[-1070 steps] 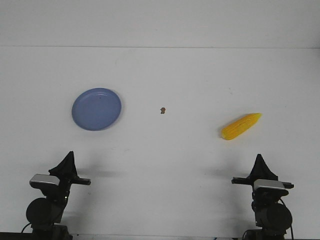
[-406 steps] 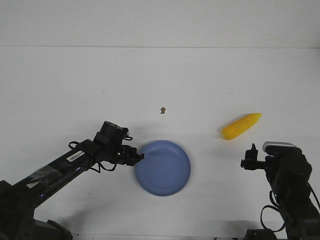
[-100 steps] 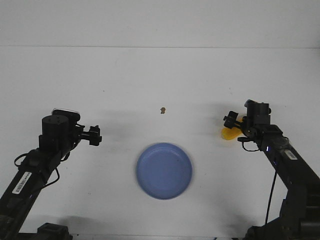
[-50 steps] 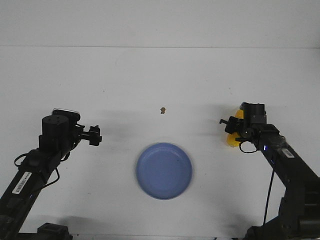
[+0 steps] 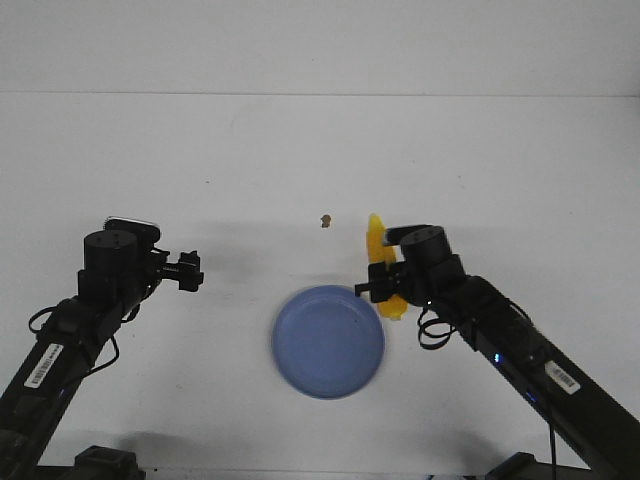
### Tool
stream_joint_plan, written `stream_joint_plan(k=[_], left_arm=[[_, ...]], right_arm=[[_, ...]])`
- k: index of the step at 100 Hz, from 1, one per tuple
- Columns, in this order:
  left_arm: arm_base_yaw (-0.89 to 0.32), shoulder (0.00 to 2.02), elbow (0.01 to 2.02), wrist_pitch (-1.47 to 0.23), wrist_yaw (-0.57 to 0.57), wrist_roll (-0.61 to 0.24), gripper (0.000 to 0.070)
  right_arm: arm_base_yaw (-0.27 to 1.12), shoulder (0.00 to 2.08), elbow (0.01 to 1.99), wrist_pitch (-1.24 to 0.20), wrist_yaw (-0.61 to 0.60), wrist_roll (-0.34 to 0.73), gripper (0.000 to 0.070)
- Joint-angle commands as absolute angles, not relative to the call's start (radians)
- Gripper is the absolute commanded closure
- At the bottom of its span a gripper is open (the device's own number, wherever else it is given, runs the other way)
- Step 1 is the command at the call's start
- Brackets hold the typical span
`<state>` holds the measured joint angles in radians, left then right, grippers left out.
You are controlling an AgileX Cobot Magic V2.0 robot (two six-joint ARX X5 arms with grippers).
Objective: Place corn on plate with both arms
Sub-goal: 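Carry the corn with the right gripper over the blue plate, then lower the corn onto the plate and open the right gripper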
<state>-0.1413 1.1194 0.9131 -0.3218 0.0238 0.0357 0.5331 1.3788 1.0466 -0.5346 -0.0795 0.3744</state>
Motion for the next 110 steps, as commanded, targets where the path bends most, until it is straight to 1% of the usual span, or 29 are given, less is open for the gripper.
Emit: stream_joint_plan(k=[1,10,24,46,60,73,81,89,105,110], left_arm=[[-0.141,1.130,0.919,-0.316,0.022,0.041,0.0156],[-0.141,1.130,0.919,-0.316,0.022,0.041,0.0156],[-0.141,1.130,0.919,-0.316,0.022,0.041,0.0156],[-0.141,1.130,0.919,-0.316,0.022,0.041,0.0156],[-0.141,1.130,0.919,-0.316,0.022,0.041,0.0156],[-0.141,1.130,0.919,-0.316,0.022,0.041,0.0156],[-0.141,1.130,0.919,-0.316,0.022,0.040,0.0156],[-0.141,1.130,0.919,-0.316,0.022,0.040,0.0156],[-0.141,1.130,0.919,-0.315,0.022,0.040,0.0156],[-0.141,1.130,0.919,-0.314,0.022,0.040,0.0156]], right_arm=[[0.599,1.407,1.061,-0.527,-0.078,0.377,0.0484],[0.678,1.430,1.061,-0.525,-0.067,0.394,0.0483],[0.749,1.461,1.061,-0.526,-0.025,0.404,0.0483],[0.782,1.503,1.061,-0.548,-0.026,0.403,0.0474],[0.787,1.514,1.061,-0.570,-0.026,0.396,0.0404],[0.787,1.514,1.061,-0.574,-0.025,0.396,0.0368],[0.787,1.514,1.061,-0.575,-0.026,0.396,0.0316],[0.787,1.514,1.061,-0.577,-0.026,0.396,0.0279],[0.787,1.514,1.061,-0.577,-0.025,0.396,0.0266],[0.787,1.514,1.061,-0.577,-0.026,0.396,0.0238]])
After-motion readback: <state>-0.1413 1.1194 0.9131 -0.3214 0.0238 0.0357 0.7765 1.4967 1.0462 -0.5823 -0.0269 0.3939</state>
